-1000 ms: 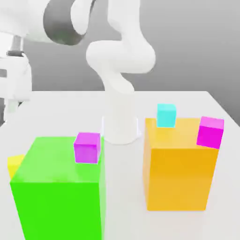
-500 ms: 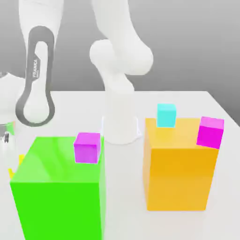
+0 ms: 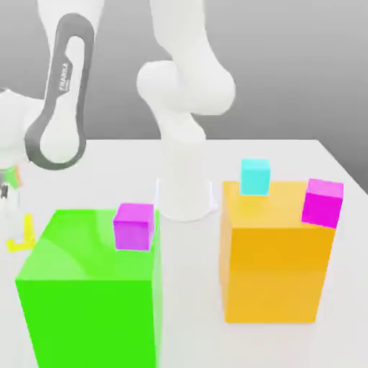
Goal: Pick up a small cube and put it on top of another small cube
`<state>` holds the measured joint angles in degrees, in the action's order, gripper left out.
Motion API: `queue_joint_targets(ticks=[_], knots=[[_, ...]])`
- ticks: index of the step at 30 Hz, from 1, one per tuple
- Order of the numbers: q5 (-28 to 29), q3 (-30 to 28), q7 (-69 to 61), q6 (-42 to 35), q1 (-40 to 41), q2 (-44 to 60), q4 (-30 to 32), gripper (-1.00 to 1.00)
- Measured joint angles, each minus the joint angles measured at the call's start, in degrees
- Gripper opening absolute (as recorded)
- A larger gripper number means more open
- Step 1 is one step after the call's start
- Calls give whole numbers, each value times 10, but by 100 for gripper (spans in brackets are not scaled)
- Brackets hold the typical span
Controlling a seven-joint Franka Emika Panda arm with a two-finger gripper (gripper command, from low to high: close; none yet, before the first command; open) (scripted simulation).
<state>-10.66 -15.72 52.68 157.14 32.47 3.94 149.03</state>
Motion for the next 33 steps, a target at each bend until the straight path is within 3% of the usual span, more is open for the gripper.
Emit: queue_joint_targets(ticks=[7, 25, 30, 31, 33], knots=[[-68, 65, -11, -116, -117, -134, -49, -100], [-54, 322, 75, -490, -352, -510, 35, -100], [-60, 360, 83, -423, -361, -506, 114, -100], [-64, 365, 82, -409, -362, -502, 125, 100], [-64, 365, 82, -409, -362, -502, 125, 100]])
